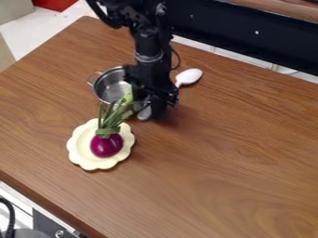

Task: Move the silver pot beside the white object

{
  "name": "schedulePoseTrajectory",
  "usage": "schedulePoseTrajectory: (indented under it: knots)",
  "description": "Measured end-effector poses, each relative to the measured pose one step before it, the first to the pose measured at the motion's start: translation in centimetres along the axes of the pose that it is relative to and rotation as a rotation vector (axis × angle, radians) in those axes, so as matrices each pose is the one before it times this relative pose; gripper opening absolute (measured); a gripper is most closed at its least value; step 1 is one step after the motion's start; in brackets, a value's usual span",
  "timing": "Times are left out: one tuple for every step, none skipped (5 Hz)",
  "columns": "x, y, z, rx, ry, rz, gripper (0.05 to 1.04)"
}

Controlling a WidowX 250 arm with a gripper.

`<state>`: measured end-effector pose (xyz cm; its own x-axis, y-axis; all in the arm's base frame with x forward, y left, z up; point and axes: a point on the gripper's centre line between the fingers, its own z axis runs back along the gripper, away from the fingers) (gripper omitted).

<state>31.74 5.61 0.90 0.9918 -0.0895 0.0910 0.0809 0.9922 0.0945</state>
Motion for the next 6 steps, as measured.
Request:
schedulePoseTrajectory:
  knots:
    - [-0.344, -0.686, 0.714, 0.0264, 0.0332, 0.0052, 0.398]
    - [0.158, -0.991, 1.620, 0.0095, -0.0103, 0.0072, 0.375]
    - [0.354, -2.555, 1.333, 0.0128, -0.0288, 0.0083, 0.364]
    - [-0.552, -2.552, 0.458, 0.0141, -0.0200, -0.0101, 0.354]
    - [-0.399, -2.972, 0.419, 0.0066, -0.0022, -0.0104, 0.353]
    - [-0.875, -2.646, 0.072, 0.0064, -0.0049, -0.0273, 0.353]
